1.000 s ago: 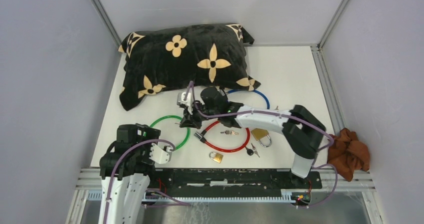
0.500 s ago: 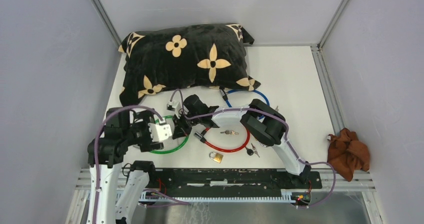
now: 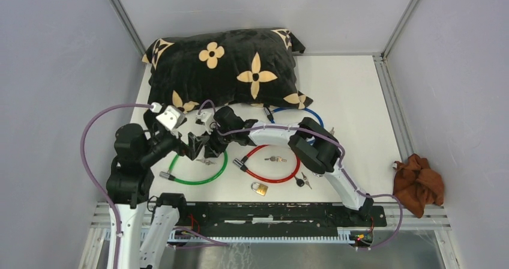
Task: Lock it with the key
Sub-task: Place the key at the center of the board, then adjust the lock at the center of the board.
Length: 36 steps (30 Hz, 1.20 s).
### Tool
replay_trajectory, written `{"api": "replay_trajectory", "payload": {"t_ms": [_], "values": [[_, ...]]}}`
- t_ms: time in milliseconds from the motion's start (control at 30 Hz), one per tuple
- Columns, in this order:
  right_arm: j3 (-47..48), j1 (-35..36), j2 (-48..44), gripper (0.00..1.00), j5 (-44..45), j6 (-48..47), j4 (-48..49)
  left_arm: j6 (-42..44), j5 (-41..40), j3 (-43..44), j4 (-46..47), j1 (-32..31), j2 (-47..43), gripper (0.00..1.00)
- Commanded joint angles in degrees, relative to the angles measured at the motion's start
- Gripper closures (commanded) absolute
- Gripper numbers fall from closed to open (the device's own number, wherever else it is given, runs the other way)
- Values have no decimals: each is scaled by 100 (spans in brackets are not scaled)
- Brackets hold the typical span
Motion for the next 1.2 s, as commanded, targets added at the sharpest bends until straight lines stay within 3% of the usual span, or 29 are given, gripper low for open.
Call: {"api": "replay_trajectory", "payload": {"t_ms": [0, 167, 467, 767, 1000, 1167], "values": [[-32, -24, -1336, 50, 672, -1153, -890, -2574, -160, -750, 2037, 18, -547, 0], [-1281, -231, -2836, 46, 1768, -1805, -1585, -4145, -582, -1677, 3136, 17, -705, 0], [-4011, -1332, -5072, 40, 3254, -1390, -2269, -5875, -595, -3379, 5442, 0, -547, 0], [-5041, -1829, -5619, 38, 3738, -926, -3041, -6563, -971, -4371, 6131, -2, -823, 0], [-4964, -2500, -5527, 38, 3902, -1056, -2860, -6241, -1409, -4584, 6146, -5, -1134, 0], [-4790, -3238, -5290, 39, 3565, -1189, -2519, -6191, -1619, -4630, 6110, 2, -1196, 0]]}}
